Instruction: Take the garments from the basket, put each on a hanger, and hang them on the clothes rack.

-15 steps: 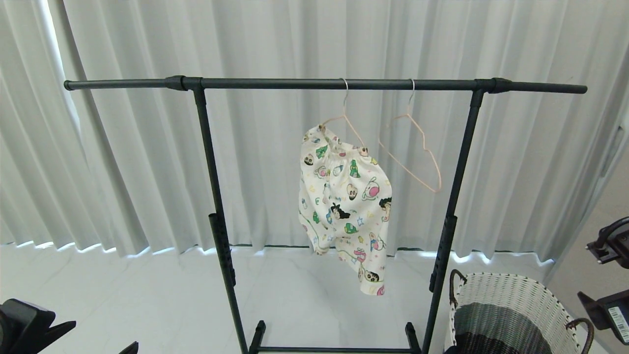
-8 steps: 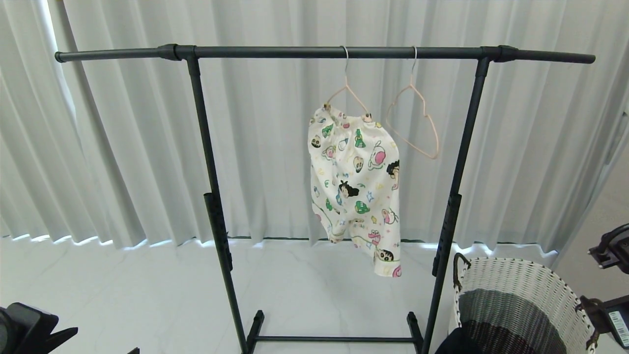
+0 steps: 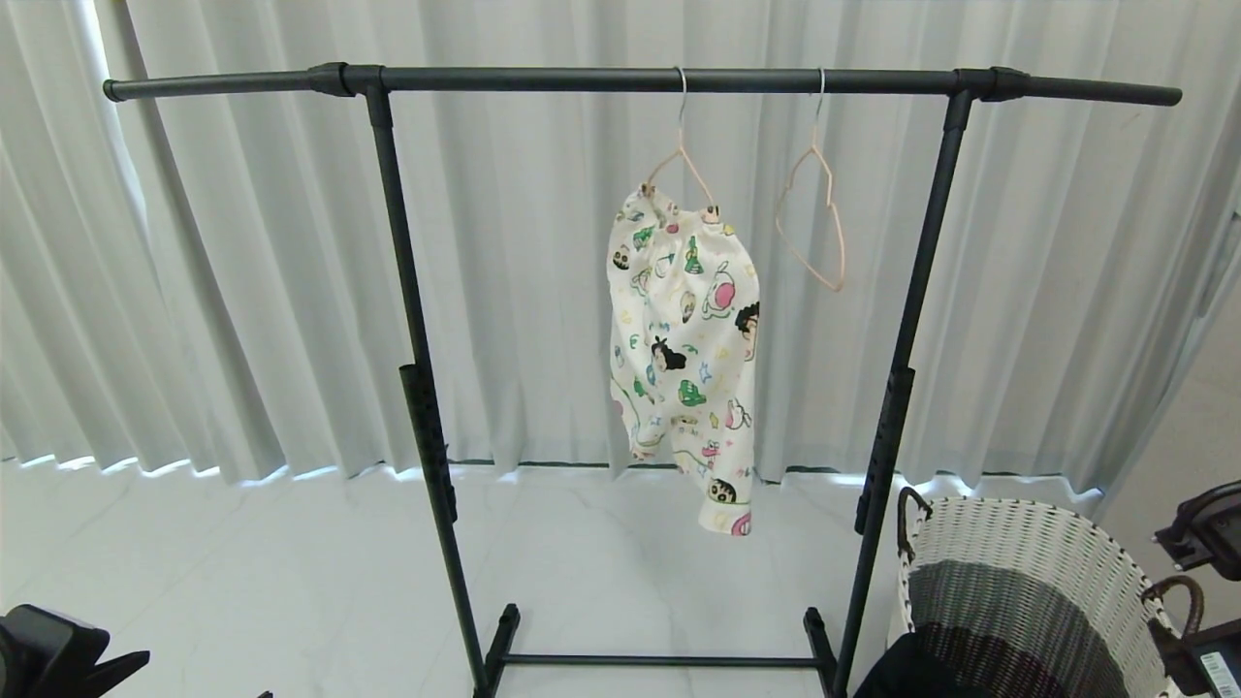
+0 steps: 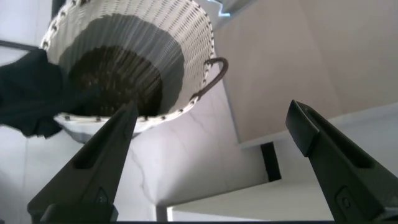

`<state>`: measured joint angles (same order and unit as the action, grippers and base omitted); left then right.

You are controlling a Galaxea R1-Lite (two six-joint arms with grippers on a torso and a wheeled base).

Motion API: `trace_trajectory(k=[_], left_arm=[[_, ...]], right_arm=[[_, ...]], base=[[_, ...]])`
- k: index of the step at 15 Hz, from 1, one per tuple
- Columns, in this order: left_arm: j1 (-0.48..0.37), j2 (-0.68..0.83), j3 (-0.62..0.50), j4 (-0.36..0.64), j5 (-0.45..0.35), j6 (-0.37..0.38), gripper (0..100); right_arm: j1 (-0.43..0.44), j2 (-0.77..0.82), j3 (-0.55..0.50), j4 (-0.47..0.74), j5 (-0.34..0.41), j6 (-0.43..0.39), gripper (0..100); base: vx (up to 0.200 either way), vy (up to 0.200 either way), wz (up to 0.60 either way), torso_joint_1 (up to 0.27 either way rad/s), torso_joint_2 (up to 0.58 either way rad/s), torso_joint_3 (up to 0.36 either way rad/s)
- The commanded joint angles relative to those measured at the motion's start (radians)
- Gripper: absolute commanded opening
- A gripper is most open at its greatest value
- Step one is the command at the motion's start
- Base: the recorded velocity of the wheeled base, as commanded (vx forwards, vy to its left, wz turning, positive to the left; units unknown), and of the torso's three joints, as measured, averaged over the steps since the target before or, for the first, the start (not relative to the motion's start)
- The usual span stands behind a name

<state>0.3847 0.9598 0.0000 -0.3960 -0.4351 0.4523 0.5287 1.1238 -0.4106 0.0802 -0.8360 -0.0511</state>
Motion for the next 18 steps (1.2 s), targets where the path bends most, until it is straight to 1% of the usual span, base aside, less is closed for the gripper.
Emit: trace_trajectory(k=[1,2,4,5,6,7,9,10,11,12,13,14,15,16,17,18], left_arm=[[0.000,-0.026,0.000,0.009,-0.001,-0.001,100],[-0.001,-0.016,0.000,0.011,-0.005,-0.006,100],[-0.026,-0.016,0.000,0.026,-0.005,-0.006,100],[-0.066,-0.021,0.000,0.048,-0.004,-0.006,100],[-0.079,-0.019,0.000,0.049,-0.004,-0.003,100],[-0.098,-0.013,0.000,0.049,-0.001,-0.003,100],[-0.101,-0.016,0.000,0.049,0.004,-0.003,100],[-0.101,-0.023,0.000,0.049,0.009,-0.003,100],[-0.101,-0.023,0.000,0.049,0.009,-0.001,100],[-0.102,-0.019,0.000,0.049,0.009,0.000,100],[-0.102,-0.019,0.000,0.049,0.009,0.000,100],[-0.104,-0.021,0.000,0.049,0.009,0.000,100],[-0.104,-0.023,0.000,0.049,0.009,-0.001,100],[-0.104,-0.024,0.000,0.049,0.009,-0.001,100],[-0.104,-0.026,0.000,0.049,0.009,-0.004,100],[-0.104,-0.035,0.000,0.049,0.009,-0.004,100]], right_arm=[[-0.004,0.002,0.050,0.003,0.000,-0.003,100],[-0.004,0.002,0.067,0.001,0.003,-0.003,100],[-0.004,0.008,0.070,0.003,0.023,-0.003,100],[-0.004,0.021,0.072,0.007,0.087,-0.004,100],[-0.003,0.027,0.072,0.007,0.132,-0.004,100],[-0.003,0.040,0.072,0.007,0.193,-0.004,100],[0.005,0.086,0.101,0.004,0.324,-0.004,100],[0.039,0.117,0.133,-0.002,0.351,-0.004,100],[0.096,0.148,0.170,-0.014,0.353,0.000,100],[0.151,0.194,0.217,-0.059,0.360,0.005,100],[0.151,0.194,0.217,-0.059,0.360,0.005,100],[0.226,0.318,0.302,-0.215,0.388,0.008,100],[0.251,0.415,0.323,-0.320,0.388,0.010,100],[0.261,0.449,0.323,-0.349,0.390,0.010,100],[0.280,0.562,0.305,-0.398,0.391,0.011,100],[0.290,0.651,0.285,-0.444,0.391,0.031,100]], base=[[0.000,0.000,0.00,0.000,0.00,0.000],[0.000,0.000,0.00,0.000,0.00,0.000],[0.200,0.000,0.00,-0.002,0.00,0.005],[0.200,0.000,0.00,-0.012,0.01,0.012],[0.200,0.000,0.00,0.007,0.00,0.007],[0.200,0.000,0.00,-0.002,0.00,0.002],[0.200,0.000,0.00,0.000,0.00,-0.002],[0.000,0.000,0.00,0.000,0.00,0.000],[0.000,0.000,0.00,0.000,0.00,0.000],[0.000,0.000,0.00,0.000,0.00,0.000],[0.000,0.000,0.00,0.000,0.00,0.000],[0.000,0.000,0.00,0.000,0.00,0.000],[0.000,0.000,0.00,0.000,0.00,0.000],[0.000,0.000,0.00,0.000,0.00,0.000],[0.000,0.000,0.00,0.000,0.00,0.000],[0.000,0.000,0.00,0.000,0.00,0.000]])
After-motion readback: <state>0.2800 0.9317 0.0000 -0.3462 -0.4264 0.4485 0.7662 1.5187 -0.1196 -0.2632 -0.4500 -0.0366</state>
